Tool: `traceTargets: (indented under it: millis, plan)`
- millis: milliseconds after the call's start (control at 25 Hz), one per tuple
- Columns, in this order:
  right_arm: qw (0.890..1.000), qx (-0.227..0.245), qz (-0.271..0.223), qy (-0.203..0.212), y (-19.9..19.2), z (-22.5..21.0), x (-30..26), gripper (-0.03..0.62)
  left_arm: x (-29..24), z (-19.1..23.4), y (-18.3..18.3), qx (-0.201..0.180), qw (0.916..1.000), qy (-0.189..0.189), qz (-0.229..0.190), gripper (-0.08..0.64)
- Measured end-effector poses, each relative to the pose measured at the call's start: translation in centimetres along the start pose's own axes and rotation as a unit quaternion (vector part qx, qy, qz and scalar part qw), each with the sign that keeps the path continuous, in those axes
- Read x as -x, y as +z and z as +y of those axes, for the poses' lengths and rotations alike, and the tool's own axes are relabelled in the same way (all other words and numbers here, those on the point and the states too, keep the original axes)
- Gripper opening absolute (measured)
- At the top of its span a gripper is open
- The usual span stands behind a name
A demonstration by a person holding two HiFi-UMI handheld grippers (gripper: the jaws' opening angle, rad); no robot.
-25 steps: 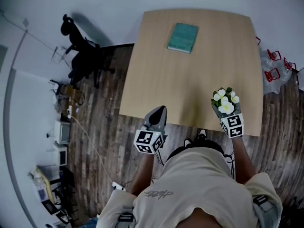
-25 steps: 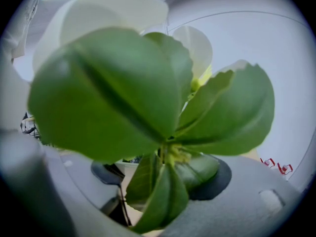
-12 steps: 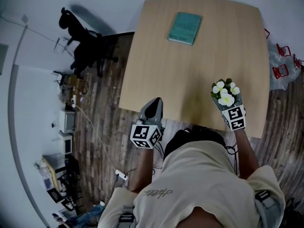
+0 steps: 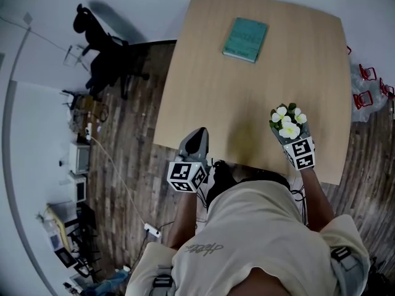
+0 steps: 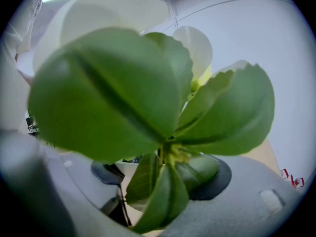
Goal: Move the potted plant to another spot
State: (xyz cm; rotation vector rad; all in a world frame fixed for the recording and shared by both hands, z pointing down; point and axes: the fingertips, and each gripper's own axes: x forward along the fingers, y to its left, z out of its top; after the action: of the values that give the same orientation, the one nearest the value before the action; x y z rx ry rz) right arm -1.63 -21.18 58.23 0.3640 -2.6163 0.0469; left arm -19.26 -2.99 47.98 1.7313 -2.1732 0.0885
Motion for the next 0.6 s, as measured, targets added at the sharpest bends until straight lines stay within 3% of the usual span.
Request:
traceTargets:
  millis: [280, 600]
  plan:
    - [1.0, -0.014, -0.003, -0.022, 2.8, 3.4, -3.1, 0.337, -0.4, 5.6, 1.5, -0.015, 0.9994, -0.031, -0.001, 0.015]
    - [0.998, -0.025, -0.003, -0.059, 6.4, 7.6, -6.3, 0.337, -0.1, 12.4, 2.9, -0.008, 0.9974, -0.071, -0.008, 0.015]
